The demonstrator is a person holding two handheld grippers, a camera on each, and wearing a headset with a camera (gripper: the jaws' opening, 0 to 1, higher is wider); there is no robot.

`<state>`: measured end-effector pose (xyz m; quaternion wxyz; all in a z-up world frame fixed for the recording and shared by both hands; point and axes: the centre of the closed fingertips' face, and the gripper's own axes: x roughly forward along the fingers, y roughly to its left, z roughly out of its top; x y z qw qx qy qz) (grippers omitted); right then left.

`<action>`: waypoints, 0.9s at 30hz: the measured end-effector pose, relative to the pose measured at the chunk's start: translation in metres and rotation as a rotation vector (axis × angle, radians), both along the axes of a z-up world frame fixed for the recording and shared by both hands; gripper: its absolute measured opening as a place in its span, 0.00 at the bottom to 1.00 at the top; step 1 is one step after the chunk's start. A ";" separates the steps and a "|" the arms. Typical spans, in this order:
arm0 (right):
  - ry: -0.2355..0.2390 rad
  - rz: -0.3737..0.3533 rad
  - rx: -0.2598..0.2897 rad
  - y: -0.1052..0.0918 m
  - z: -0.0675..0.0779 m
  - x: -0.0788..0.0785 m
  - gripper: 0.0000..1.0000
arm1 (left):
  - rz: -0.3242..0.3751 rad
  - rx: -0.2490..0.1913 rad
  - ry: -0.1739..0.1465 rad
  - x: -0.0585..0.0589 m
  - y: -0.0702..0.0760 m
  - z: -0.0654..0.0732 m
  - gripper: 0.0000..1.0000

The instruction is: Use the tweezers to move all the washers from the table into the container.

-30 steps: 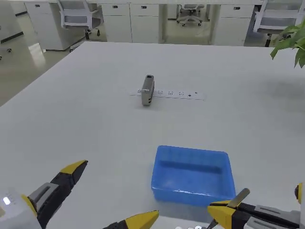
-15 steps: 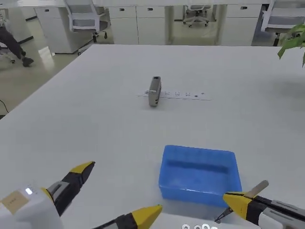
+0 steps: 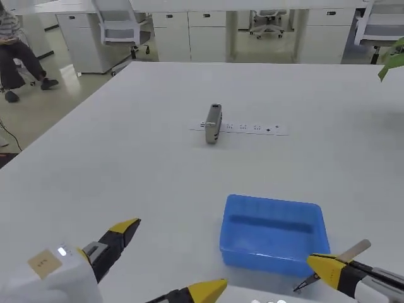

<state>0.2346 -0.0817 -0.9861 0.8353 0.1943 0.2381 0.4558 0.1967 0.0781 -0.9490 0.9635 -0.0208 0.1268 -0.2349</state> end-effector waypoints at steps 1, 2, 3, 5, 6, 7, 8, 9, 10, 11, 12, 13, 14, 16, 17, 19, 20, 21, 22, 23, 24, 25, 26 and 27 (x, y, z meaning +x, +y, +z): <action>-0.002 -0.012 0.008 -0.002 0.001 0.002 0.03 | 0.000 -0.001 -0.001 0.000 0.000 0.000 0.96; -0.003 -0.017 0.012 -0.003 0.002 0.002 0.03 | 0.001 0.001 -0.001 0.000 0.000 0.000 0.96; -0.005 -0.027 0.016 -0.005 0.003 0.004 0.03 | 0.002 0.003 -0.002 0.000 0.001 0.000 0.96; -0.010 -0.040 0.020 -0.006 0.005 0.006 0.03 | 0.005 0.003 -0.001 0.000 0.001 0.000 0.96; -0.013 -0.048 0.026 -0.007 0.006 0.008 0.03 | 0.005 0.003 -0.001 0.000 0.001 0.000 0.96; -0.015 -0.054 0.031 -0.008 0.006 0.009 0.03 | 0.005 0.000 0.001 0.000 0.001 0.000 0.96; -0.014 -0.059 0.035 -0.009 0.007 0.009 0.03 | 0.003 -0.002 0.003 0.000 0.001 0.000 0.96; -0.013 -0.063 0.038 -0.010 0.007 0.010 0.03 | 0.001 -0.004 0.008 0.000 0.000 -0.001 0.96; -0.014 -0.068 0.041 -0.011 0.008 0.010 0.03 | 0.000 -0.003 0.010 0.000 0.000 -0.002 0.96; -0.015 -0.072 0.041 -0.011 0.008 0.011 0.03 | -0.001 -0.002 0.011 0.000 0.000 -0.002 0.96; -0.024 -0.059 0.037 -0.012 0.008 0.009 0.03 | -0.002 -0.002 0.009 0.000 0.000 -0.002 0.96; -0.019 -0.073 0.043 -0.012 0.009 0.011 0.03 | -0.003 -0.004 0.007 0.000 0.000 -0.001 0.96; -0.026 -0.076 0.041 -0.012 0.009 0.012 0.03 | -0.007 -0.016 -0.003 -0.001 -0.001 0.002 0.96; -0.038 -0.076 0.034 -0.012 0.009 0.014 0.03 | -0.009 -0.024 -0.004 -0.001 -0.002 0.002 0.96; -0.039 -0.075 0.036 -0.012 0.010 0.014 0.03 | -0.008 -0.021 0.001 -0.001 -0.002 0.001 0.96; -0.039 -0.072 0.043 -0.011 0.011 0.013 0.03 | -0.007 -0.016 0.011 -0.001 -0.001 -0.001 0.96; -0.039 -0.071 0.043 -0.010 0.011 0.013 0.03 | -0.008 -0.015 0.012 -0.001 -0.001 -0.001 0.96; -0.042 -0.072 0.041 -0.010 0.011 0.014 0.03 | -0.008 -0.015 0.011 -0.001 -0.001 -0.001 0.96; -0.042 -0.072 0.040 -0.011 0.011 0.014 0.03 | -0.008 -0.015 0.011 -0.001 -0.001 -0.001 0.96; -0.040 -0.076 0.042 -0.011 0.011 0.014 0.03 | -0.008 -0.014 0.013 -0.001 -0.001 -0.001 0.96; -0.039 -0.079 0.044 -0.012 0.011 0.015 0.03 | -0.008 -0.014 0.015 -0.001 -0.001 -0.002 0.96; -0.036 -0.081 0.048 -0.012 0.011 0.014 0.03 | -0.010 -0.015 0.016 -0.001 -0.002 -0.002 0.96; -0.033 -0.084 0.050 -0.012 0.011 0.015 0.03 | -0.012 -0.015 0.016 -0.001 -0.002 -0.002 0.96; -0.031 -0.086 0.050 -0.013 0.011 0.015 0.03 | -0.015 -0.013 0.015 -0.002 -0.003 -0.001 0.96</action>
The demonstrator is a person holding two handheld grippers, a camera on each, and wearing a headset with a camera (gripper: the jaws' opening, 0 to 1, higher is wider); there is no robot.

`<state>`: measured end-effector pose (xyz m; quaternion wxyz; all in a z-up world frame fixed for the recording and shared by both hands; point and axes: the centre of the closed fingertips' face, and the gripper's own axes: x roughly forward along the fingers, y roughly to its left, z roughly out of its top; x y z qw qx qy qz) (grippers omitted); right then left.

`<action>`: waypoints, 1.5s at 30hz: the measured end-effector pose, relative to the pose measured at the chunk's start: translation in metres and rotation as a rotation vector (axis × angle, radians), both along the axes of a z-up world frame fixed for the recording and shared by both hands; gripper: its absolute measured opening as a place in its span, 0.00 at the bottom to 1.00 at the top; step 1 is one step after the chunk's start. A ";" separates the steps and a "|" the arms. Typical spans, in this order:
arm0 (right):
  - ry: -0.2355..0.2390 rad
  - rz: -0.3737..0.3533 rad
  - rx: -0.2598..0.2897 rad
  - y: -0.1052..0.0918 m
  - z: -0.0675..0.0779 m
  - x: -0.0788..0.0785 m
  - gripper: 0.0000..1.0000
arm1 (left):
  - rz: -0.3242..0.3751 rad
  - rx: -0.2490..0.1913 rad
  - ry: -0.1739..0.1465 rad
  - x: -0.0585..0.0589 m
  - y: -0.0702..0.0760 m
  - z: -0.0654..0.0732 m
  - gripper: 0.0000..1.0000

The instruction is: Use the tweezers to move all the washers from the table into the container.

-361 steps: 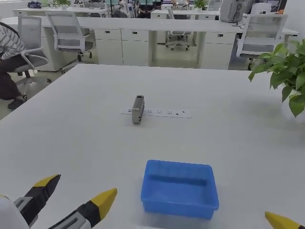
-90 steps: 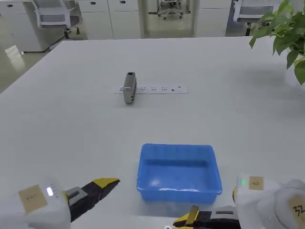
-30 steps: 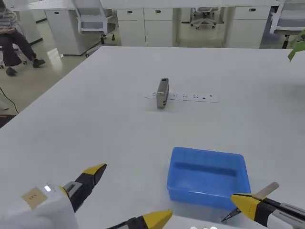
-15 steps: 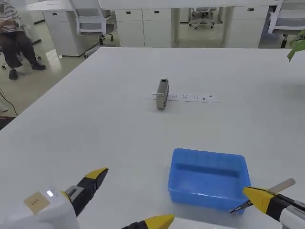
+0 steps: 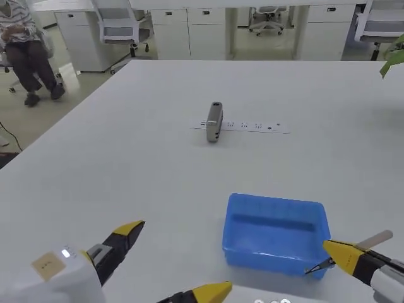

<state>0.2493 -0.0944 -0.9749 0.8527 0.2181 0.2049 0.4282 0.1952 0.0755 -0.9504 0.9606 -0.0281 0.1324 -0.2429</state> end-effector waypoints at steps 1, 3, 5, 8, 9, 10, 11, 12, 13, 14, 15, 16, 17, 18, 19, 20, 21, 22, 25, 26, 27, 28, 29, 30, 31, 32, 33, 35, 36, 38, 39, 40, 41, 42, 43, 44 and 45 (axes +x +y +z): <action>0.000 -0.001 -0.001 0.000 0.000 0.000 0.03 | -0.002 0.002 0.002 0.000 0.000 0.000 0.96; 0.000 -0.002 -0.001 0.000 0.000 0.000 0.03 | -0.007 0.005 0.004 0.000 -0.001 -0.001 0.96; 0.000 -0.003 0.003 -0.001 0.001 0.000 0.03 | -0.006 0.010 0.003 0.000 -0.001 -0.001 0.96; 0.001 -0.004 0.005 0.000 0.001 0.000 0.03 | -0.003 0.009 0.006 0.000 0.000 -0.002 0.96; 0.002 -0.004 0.006 0.000 0.001 0.000 0.03 | -0.002 0.008 0.004 0.000 0.000 -0.001 0.96; 0.001 -0.004 0.005 0.000 0.001 0.000 0.03 | -0.002 0.007 0.003 0.000 0.000 -0.001 0.96; 0.001 -0.003 0.005 0.000 0.001 0.000 0.03 | -0.003 0.005 0.002 0.000 0.000 -0.001 0.96; 0.001 -0.003 0.007 0.000 0.001 0.000 0.03 | -0.003 0.005 0.003 0.000 0.000 -0.001 0.96; 0.001 -0.003 0.006 0.000 0.001 0.000 0.03 | -0.003 0.008 0.004 0.000 0.000 -0.001 0.96; 0.000 -0.003 0.005 0.000 0.001 0.000 0.03 | -0.004 0.010 0.004 0.000 0.000 -0.002 0.96; 0.000 -0.003 0.004 0.000 0.001 0.000 0.03 | -0.005 0.009 0.003 0.000 -0.001 -0.001 0.96; 0.000 -0.004 0.004 0.000 0.001 -0.001 0.03 | -0.007 0.007 0.000 0.000 -0.001 -0.001 0.96; -0.002 -0.006 0.002 0.000 0.001 -0.001 0.03 | -0.008 0.006 -0.004 -0.001 -0.001 0.000 0.96; -0.016 -0.012 -0.008 -0.001 0.002 0.000 0.03 | -0.011 0.004 -0.014 -0.001 -0.002 0.002 0.96; -0.022 -0.014 -0.008 -0.002 0.003 0.000 0.03 | -0.013 0.000 -0.020 -0.001 -0.002 0.004 0.96; -0.032 -0.023 -0.001 -0.003 0.006 0.001 0.03 | -0.014 -0.004 -0.027 -0.001 -0.002 0.005 0.96; -0.038 -0.029 0.005 -0.004 0.008 0.002 0.03 | -0.013 -0.008 -0.027 -0.001 -0.002 0.005 0.96; -0.045 -0.038 0.015 -0.005 0.010 0.002 0.03 | -0.012 -0.020 -0.029 -0.001 -0.002 0.007 0.96; -0.045 -0.056 0.044 -0.009 0.014 0.003 0.03 | 0.000 -0.024 -0.030 0.000 0.001 0.007 0.95; -0.043 -0.060 0.045 -0.010 0.014 0.004 0.03 | 0.003 -0.029 -0.033 0.000 0.002 0.008 0.95; -0.037 -0.065 0.046 -0.011 0.013 0.005 0.03 | 0.006 -0.037 -0.034 0.000 0.002 0.008 0.95; -0.037 -0.069 0.046 -0.012 0.013 0.006 0.03 | 0.008 -0.038 -0.032 0.000 0.003 0.008 0.95; -0.039 -0.073 0.049 -0.012 0.014 0.006 0.03 | 0.010 -0.038 -0.031 0.001 0.003 0.008 0.95; -0.039 -0.074 0.051 -0.012 0.014 0.006 0.03 | 0.010 -0.038 -0.030 0.001 0.003 0.008 0.95; -0.039 -0.076 0.053 -0.013 0.014 0.007 0.03 | 0.008 -0.039 -0.029 0.001 0.003 0.007 0.95; -0.040 -0.078 0.054 -0.013 0.014 0.007 0.03 | 0.006 -0.041 -0.029 0.000 0.002 0.008 0.95; -0.041 -0.079 0.054 -0.013 0.014 0.007 0.03 | 0.002 -0.049 -0.040 0.000 0.001 0.010 0.96; -0.039 -0.081 0.056 -0.014 0.014 0.007 0.03 | 0.001 -0.064 -0.051 0.000 0.001 0.013 0.95; -0.039 -0.081 0.057 -0.014 0.015 0.008 0.03 | 0.003 -0.065 -0.048 0.000 0.001 0.012 0.95; -0.037 -0.081 0.058 -0.013 0.014 0.007 0.03 | 0.011 -0.060 -0.036 0.000 0.003 0.010 0.95; -0.037 -0.081 0.056 -0.013 0.014 0.007 0.03 | 0.012 -0.061 -0.035 0.001 0.003 0.010 0.95; -0.038 -0.080 0.056 -0.013 0.014 0.007 0.03 | 0.014 -0.062 -0.037 0.001 0.003 0.010 0.95; -0.037 -0.081 0.057 -0.013 0.014 0.008 0.03 | 0.014 -0.062 -0.040 0.001 0.004 0.011 0.95; -0.035 -0.080 0.059 -0.013 0.014 0.008 0.03 | 0.016 -0.065 -0.046 0.001 0.004 0.012 0.95; -0.035 -0.080 0.059 -0.013 0.014 0.008 0.03 | 0.017 -0.066 -0.049 0.001 0.004 0.013 0.95; -0.035 -0.079 0.059 -0.013 0.013 0.008 0.03 | 0.021 -0.066 -0.045 0.001 0.004 0.012 0.95; -0.035 -0.079 0.059 -0.013 0.013 0.008 0.03 | 0.023 -0.067 -0.041 0.001 0.005 0.011 0.95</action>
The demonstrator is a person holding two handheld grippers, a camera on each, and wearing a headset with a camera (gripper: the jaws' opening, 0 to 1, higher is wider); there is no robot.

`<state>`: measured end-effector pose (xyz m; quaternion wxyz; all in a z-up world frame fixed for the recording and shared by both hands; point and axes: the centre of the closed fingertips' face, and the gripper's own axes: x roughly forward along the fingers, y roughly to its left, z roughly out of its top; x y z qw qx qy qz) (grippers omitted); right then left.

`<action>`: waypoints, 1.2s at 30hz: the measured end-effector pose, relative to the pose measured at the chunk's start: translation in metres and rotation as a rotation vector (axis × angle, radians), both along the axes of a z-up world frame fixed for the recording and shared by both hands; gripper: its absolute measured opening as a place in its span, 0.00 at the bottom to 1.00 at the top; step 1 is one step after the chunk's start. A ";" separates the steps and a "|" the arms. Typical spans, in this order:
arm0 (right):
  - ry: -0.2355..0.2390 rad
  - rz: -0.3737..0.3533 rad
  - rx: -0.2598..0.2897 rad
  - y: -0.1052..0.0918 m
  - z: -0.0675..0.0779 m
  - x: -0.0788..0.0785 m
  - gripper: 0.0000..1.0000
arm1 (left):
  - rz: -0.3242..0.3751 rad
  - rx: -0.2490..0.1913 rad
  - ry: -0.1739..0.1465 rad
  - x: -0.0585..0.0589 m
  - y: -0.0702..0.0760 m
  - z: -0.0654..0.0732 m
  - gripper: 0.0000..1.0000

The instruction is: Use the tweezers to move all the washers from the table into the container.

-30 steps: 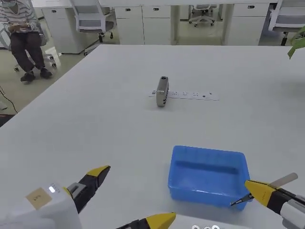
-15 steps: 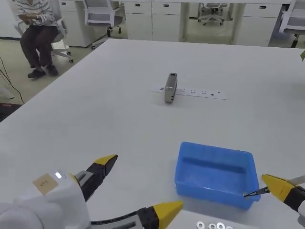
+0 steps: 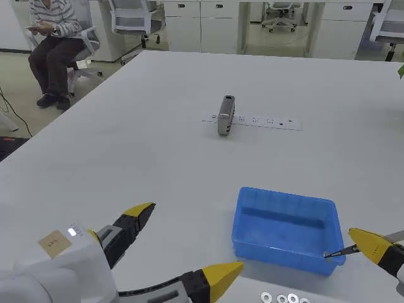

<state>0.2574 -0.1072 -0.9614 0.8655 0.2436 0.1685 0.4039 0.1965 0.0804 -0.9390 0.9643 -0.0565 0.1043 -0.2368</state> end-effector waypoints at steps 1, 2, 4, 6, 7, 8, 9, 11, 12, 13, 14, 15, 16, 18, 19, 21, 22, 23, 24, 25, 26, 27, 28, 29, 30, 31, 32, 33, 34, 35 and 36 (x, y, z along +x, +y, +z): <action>0.001 0.000 0.002 0.000 0.000 0.000 0.03 | 0.001 0.000 0.002 0.000 0.000 0.000 0.95; 0.003 0.001 0.003 0.000 0.000 0.000 0.03 | 0.002 0.000 0.002 0.000 0.000 0.000 0.95; 0.004 0.001 0.005 0.000 0.000 0.000 0.03 | 0.001 0.003 -0.001 0.000 0.000 0.000 0.95; 0.001 -0.003 0.011 -0.001 0.001 0.001 0.03 | -0.003 0.007 0.003 0.000 -0.001 -0.001 0.95; -0.001 -0.003 0.011 -0.001 0.002 0.001 0.03 | -0.004 0.010 0.006 0.000 -0.001 -0.002 0.95; -0.003 -0.006 0.014 -0.002 0.002 0.002 0.03 | -0.006 0.012 0.007 0.000 -0.002 -0.002 0.95; -0.004 -0.009 0.017 -0.003 0.003 0.002 0.03 | -0.011 0.011 0.008 -0.001 -0.003 -0.002 0.95; -0.011 -0.017 0.022 -0.005 0.005 0.004 0.03 | -0.022 0.011 0.013 -0.001 -0.005 -0.003 0.95; -0.013 -0.024 0.020 -0.006 0.006 0.006 0.03 | -0.026 0.018 0.020 -0.001 -0.006 -0.005 0.95; -0.015 -0.025 0.016 -0.006 0.006 0.006 0.03 | -0.029 0.026 0.028 -0.001 -0.007 -0.006 0.95; -0.014 -0.027 0.014 -0.006 0.007 0.007 0.03 | -0.031 0.031 0.028 -0.001 -0.007 -0.007 0.95; -0.008 -0.032 0.020 -0.006 0.008 0.008 0.03 | -0.033 0.035 0.025 -0.002 -0.008 -0.006 0.95; -0.006 -0.032 0.023 -0.005 0.009 0.010 0.03 | -0.032 0.037 0.021 -0.002 -0.007 -0.006 0.95; -0.006 -0.032 0.017 -0.002 0.009 0.014 0.03 | -0.022 0.034 0.008 -0.002 -0.005 -0.003 0.95; -0.006 -0.031 0.012 0.000 0.009 0.016 0.03 | -0.015 0.028 0.009 -0.001 -0.003 -0.003 0.95; -0.006 -0.035 0.003 0.003 0.009 0.020 0.03 | -0.006 0.012 0.013 0.000 -0.001 -0.002 0.95; -0.009 -0.033 -0.015 0.005 0.008 0.023 0.03 | -0.003 0.008 0.012 0.000 0.000 -0.002 0.95; -0.016 -0.029 -0.035 0.006 0.006 0.025 0.03 | 0.001 0.009 0.009 0.000 0.000 -0.001 0.94; -0.022 -0.021 -0.054 0.009 0.005 0.027 0.03 | 0.004 0.011 0.006 0.000 0.001 -0.001 0.94; -0.022 -0.015 -0.067 0.011 0.004 0.029 0.03 | 0.007 0.013 0.004 0.000 0.001 -0.001 0.94; -0.039 -0.011 -0.097 0.012 0.003 0.032 0.03 | 0.010 0.014 0.002 0.000 0.002 0.000 0.94; -0.045 -0.004 -0.115 0.014 0.002 0.033 0.03 | 0.012 0.012 0.002 0.000 0.003 0.000 0.94; -0.052 0.003 -0.134 0.017 0.001 0.036 0.03 | 0.013 0.009 0.006 0.000 0.003 -0.001 0.94; -0.058 0.004 -0.149 0.018 0.000 0.038 0.03 | 0.013 0.008 0.007 0.000 0.003 -0.001 0.94; -0.068 0.005 -0.176 0.018 -0.002 0.042 0.03 | 0.014 0.009 0.008 0.001 0.003 -0.001 0.93; -0.069 0.008 -0.196 0.019 -0.004 0.044 0.03 | 0.013 0.013 0.010 0.000 0.003 -0.002 0.93; -0.070 0.005 -0.232 0.018 -0.009 0.047 0.03 | 0.012 0.018 0.013 0.000 0.003 -0.003 0.93; -0.071 0.001 -0.259 0.017 -0.012 0.049 0.03 | 0.010 0.021 0.017 0.000 0.002 -0.003 0.93; -0.076 0.001 -0.280 0.017 -0.014 0.051 0.03 | 0.006 0.025 0.022 0.000 0.001 -0.005 0.93; -0.076 0.001 -0.294 0.017 -0.016 0.052 0.03 | 0.004 0.029 0.025 0.000 0.001 -0.005 0.93; -0.076 0.000 -0.302 0.017 -0.017 0.054 0.03 | -0.001 0.036 0.031 0.000 0.000 -0.007 0.93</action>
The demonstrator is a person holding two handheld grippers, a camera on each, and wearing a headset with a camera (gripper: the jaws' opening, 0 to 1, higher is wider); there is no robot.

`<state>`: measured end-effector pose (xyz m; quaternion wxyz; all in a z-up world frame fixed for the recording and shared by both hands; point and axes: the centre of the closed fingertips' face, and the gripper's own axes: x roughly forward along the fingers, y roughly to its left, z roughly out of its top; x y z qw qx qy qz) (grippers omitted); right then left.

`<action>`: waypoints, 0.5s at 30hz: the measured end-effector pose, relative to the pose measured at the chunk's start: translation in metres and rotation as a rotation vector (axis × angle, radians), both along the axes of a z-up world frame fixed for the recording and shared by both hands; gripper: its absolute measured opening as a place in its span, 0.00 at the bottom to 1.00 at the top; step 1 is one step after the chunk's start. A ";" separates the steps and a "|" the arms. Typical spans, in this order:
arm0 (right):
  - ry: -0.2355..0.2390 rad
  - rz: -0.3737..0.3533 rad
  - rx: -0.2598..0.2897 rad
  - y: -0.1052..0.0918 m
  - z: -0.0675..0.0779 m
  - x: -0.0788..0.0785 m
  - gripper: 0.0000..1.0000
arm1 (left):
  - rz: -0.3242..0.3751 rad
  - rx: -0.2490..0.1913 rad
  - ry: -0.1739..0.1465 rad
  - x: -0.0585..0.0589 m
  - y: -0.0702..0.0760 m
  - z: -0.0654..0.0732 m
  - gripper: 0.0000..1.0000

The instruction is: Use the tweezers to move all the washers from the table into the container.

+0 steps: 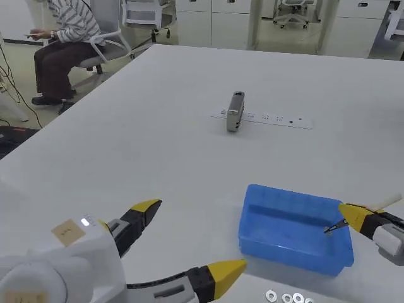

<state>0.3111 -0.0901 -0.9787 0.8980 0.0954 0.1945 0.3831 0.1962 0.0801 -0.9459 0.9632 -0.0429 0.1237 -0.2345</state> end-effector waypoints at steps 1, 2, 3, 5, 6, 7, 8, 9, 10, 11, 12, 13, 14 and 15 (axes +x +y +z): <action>0.002 0.005 -0.006 0.001 -0.002 0.001 0.03 | -0.003 0.006 0.005 0.000 -0.001 -0.001 0.93; 0.006 0.008 -0.009 0.001 -0.004 0.002 0.03 | -0.005 0.011 0.007 0.000 -0.001 -0.002 0.93; 0.007 0.016 -0.017 0.002 -0.006 0.003 0.03 | -0.005 0.018 0.006 0.000 -0.001 -0.002 0.93; 0.004 0.040 -0.064 0.004 -0.012 0.003 0.03 | -0.002 0.024 0.003 0.000 0.000 -0.002 0.93; 0.003 0.047 -0.082 0.004 -0.015 0.003 0.03 | 0.001 0.024 0.004 0.000 0.000 -0.002 0.93; 0.008 0.054 -0.106 0.005 -0.018 0.003 0.03 | 0.004 0.020 0.005 0.000 0.001 -0.002 0.93; 0.012 0.058 -0.121 0.005 -0.021 0.003 0.03 | 0.005 0.017 0.005 0.000 0.001 -0.002 0.93; 0.012 0.064 -0.137 0.005 -0.024 0.003 0.03 | 0.005 0.016 0.005 0.000 0.002 -0.002 0.93; 0.008 0.077 -0.157 0.006 -0.026 0.002 0.03 | 0.006 0.016 0.004 0.000 0.002 -0.002 0.93; 0.007 0.081 -0.164 0.007 -0.027 0.002 0.03 | 0.007 0.018 0.002 0.000 0.002 -0.001 0.93; 0.005 0.088 -0.175 0.007 -0.029 0.002 0.03 | 0.007 0.020 0.001 0.000 0.002 -0.001 0.92; 0.001 0.093 -0.184 0.008 -0.030 0.002 0.03 | 0.006 0.019 0.003 0.000 0.002 -0.001 0.92; -0.001 0.100 -0.197 0.009 -0.032 0.002 0.03 | 0.004 0.017 0.005 -0.001 0.001 -0.002 0.92; -0.001 0.102 -0.201 0.009 -0.032 0.002 0.03 | 0.004 0.018 0.005 -0.001 0.001 -0.002 0.92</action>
